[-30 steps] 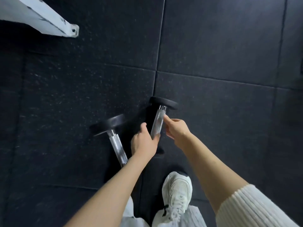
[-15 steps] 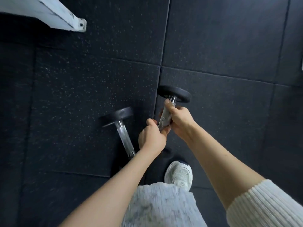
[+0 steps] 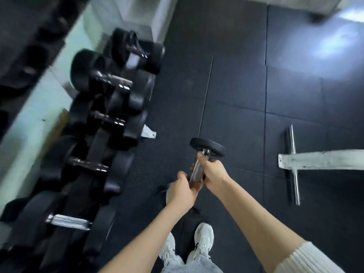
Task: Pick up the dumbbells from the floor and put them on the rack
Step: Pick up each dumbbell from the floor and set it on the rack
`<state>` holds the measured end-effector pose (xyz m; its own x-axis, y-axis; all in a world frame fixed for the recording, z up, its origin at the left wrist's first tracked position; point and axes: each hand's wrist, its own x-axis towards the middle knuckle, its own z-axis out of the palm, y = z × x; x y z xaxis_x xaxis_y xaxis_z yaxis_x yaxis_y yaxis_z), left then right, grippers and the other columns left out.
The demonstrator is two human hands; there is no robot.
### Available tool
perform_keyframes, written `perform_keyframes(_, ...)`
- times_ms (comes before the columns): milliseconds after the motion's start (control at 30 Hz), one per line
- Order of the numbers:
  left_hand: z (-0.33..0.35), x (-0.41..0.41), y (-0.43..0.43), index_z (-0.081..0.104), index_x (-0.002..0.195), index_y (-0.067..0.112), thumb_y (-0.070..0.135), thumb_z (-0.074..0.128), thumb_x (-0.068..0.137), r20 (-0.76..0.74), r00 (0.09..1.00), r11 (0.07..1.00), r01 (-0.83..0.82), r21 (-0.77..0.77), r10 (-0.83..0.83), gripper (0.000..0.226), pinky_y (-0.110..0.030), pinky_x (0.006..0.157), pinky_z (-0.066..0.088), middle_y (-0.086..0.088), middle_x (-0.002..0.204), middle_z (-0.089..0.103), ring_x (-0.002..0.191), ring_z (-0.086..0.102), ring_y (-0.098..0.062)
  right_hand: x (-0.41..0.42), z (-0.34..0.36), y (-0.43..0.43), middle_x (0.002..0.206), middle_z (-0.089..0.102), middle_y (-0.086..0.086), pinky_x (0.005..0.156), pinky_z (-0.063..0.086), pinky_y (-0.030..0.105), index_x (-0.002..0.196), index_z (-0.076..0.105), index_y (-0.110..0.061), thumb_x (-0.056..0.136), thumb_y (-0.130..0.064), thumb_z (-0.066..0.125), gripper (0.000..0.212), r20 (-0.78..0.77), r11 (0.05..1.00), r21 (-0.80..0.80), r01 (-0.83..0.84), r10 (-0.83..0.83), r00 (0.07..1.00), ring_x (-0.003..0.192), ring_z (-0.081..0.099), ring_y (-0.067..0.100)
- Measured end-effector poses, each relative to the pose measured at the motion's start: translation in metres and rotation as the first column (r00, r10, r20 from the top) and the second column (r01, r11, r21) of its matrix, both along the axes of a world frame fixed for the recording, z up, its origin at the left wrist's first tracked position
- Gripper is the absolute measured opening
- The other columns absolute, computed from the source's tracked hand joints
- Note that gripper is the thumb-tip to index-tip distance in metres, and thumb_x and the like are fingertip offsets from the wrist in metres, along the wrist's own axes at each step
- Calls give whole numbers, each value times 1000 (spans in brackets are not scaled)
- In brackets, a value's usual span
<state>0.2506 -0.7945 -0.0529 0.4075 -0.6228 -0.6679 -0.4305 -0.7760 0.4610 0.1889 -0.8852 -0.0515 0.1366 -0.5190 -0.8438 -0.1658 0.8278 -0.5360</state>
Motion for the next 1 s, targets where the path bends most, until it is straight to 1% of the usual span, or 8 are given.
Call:
perform_keyframes(100,78,19,6,44,114,13,48,53,89,53,999,998,3,-60,0,45,-32,71,44,-5,107,69,96,66,-27,23,88,4,76,59,9,87,50,46,91,55,-7,95,-22,54,16,43,1000,-30,4,-3,999,70,60,22)
perform_keyframes(267,169,50,5,44,100,15,54,53,85,73,991,983,-104,-152,116,43,-30,60,45,4,74,63,71,64,-21,60,180,-1,74,56,10,81,49,42,82,53,-9,95,-21,54,18,116,992,-106,-63,75,990,67,56,21)
perform_keyframes(400,199,75,-13,48,103,12,56,54,84,68,967,955,-230,-185,246,48,-31,62,47,-1,81,66,75,66,-23,94,208,-26,75,57,10,63,51,35,84,55,-7,95,-18,54,16,161,971,-159,-181,206,965,67,57,21)
perform_keyframes(533,205,100,-46,53,104,8,60,53,74,18,917,896,-385,-223,399,60,-32,62,49,-10,93,70,85,68,-28,132,217,-64,75,57,10,70,53,38,88,56,-3,96,-15,52,15,162,917,-205,-344,378,912,66,58,21)
perform_keyframes(700,215,115,-96,49,91,12,45,63,80,-74,725,688,-677,-263,685,38,-29,54,40,3,73,57,67,56,-16,179,221,-117,71,56,9,64,50,31,78,55,-4,95,-11,52,18,141,767,-237,-596,634,760,63,56,18)
perform_keyframes(833,218,130,-128,56,84,7,46,66,77,-139,560,509,-813,-283,817,41,-26,51,41,-1,64,57,55,54,-17,215,230,-143,69,57,9,62,51,33,86,58,-1,93,-12,56,13,100,614,-283,-737,783,614,61,58,20)
perform_keyframes(933,221,144,-142,60,81,1,49,67,71,-168,443,381,-873,-306,881,49,-30,52,44,-6,63,59,56,56,-21,242,235,-152,69,63,8,80,58,45,78,62,-4,85,-23,61,21,54,483,-320,-815,868,493,72,66,27)
perform_keyframes(1000,222,158,-148,60,73,4,45,67,74,-189,369,300,-901,-315,910,42,-30,52,43,-4,58,58,52,55,-20,263,238,-155,69,61,8,88,55,47,74,60,-7,88,-19,60,19,70,424,-296,-856,903,423,69,63,26)
